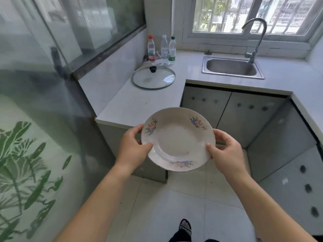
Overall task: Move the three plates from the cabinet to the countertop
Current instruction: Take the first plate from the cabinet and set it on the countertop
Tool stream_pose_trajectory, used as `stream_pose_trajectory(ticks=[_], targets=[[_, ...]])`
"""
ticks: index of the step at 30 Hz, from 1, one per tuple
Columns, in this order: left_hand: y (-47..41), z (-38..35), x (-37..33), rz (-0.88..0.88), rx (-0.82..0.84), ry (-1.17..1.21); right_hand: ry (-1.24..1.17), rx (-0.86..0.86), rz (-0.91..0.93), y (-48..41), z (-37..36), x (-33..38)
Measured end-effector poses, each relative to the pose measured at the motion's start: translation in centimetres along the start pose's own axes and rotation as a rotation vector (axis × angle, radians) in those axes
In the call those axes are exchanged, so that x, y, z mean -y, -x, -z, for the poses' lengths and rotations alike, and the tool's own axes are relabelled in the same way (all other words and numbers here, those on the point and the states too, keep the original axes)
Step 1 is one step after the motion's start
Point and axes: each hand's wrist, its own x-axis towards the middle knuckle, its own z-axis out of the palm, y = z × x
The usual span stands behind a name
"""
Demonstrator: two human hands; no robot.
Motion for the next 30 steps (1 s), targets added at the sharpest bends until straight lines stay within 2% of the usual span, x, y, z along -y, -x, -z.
stream_pose_trajectory(ticks=[10,19,30], targets=[[-10.6,-8.0,-0.6,0.043,0.048,-0.112,0.025,0.007,-0.044,-13.0,1.4,-1.7],[-19.4,-7.9,0.2,0.126,0.018,-0.123,0.127,0.102,-0.090,-21.7,-4.1,-2.3],[-32.8,-4.4,2.0,0.205,-0.029,-0.133,0.225,0.256,-0.052,-34.3,-14.3,0.2]])
